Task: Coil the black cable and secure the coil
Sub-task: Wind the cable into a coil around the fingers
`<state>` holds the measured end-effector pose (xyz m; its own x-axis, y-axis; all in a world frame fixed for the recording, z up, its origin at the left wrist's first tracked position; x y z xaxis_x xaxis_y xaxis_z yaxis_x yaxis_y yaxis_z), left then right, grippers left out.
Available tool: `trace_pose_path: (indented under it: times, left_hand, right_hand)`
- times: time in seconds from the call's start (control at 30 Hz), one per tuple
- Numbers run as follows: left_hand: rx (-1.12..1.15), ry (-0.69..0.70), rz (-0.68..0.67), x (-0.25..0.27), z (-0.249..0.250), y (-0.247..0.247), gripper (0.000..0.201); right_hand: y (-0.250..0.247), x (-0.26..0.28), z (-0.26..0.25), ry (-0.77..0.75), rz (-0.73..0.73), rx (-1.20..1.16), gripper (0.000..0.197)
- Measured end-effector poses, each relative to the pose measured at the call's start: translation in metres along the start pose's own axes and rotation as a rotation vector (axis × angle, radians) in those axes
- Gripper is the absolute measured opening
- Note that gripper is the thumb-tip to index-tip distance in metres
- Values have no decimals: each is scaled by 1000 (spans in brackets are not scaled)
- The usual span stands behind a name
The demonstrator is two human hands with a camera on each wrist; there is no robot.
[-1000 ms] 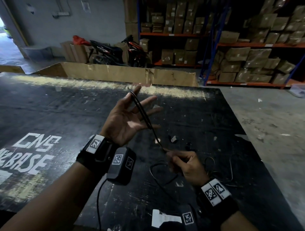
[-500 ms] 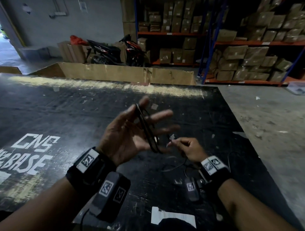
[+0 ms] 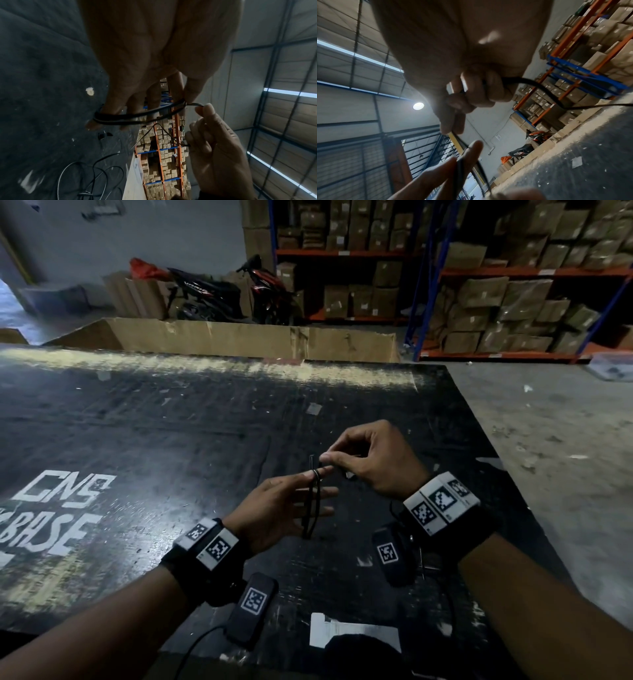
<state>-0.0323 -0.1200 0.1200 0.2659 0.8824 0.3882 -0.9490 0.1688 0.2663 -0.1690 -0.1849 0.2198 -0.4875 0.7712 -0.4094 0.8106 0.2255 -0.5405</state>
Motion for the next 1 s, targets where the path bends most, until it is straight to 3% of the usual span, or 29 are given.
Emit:
trace_pose_path:
  times: [0.17, 0.33, 0.53, 0.67, 0.9, 1.0]
  left_hand:
    - [61, 76, 119, -13, 11, -10, 38]
    - [226, 189, 81, -19, 40, -13, 33]
    - [391, 313, -2, -13, 87, -18, 35]
    - [442, 370, -129, 1, 109, -10, 36]
    - [411, 395, -350, 30, 115, 26, 36]
    - [356, 331, -378, 30, 101, 34, 39]
  right_hand:
    - [19, 24, 5, 17, 70, -116, 17]
    - [47, 51, 14, 87, 34, -430, 39]
    - [72, 78, 37, 209, 11, -657, 34]
    - [77, 91, 63, 387, 13, -679, 30]
    - [74, 79, 104, 381, -13, -535, 26]
    - [54, 60, 117, 378, 110, -461, 28]
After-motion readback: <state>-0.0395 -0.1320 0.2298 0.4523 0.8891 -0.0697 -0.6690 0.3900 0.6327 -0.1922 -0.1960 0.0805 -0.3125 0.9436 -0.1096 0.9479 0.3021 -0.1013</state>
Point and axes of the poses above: each hand's wrist, its own x-axis away from the middle knuckle, its own y-axis out of the palm, z = x × y, the point moved 8 cm from there along -x, towards the middle knuckle, and after that the axes turned 5 degrees about -y, right-handed, at the moved point
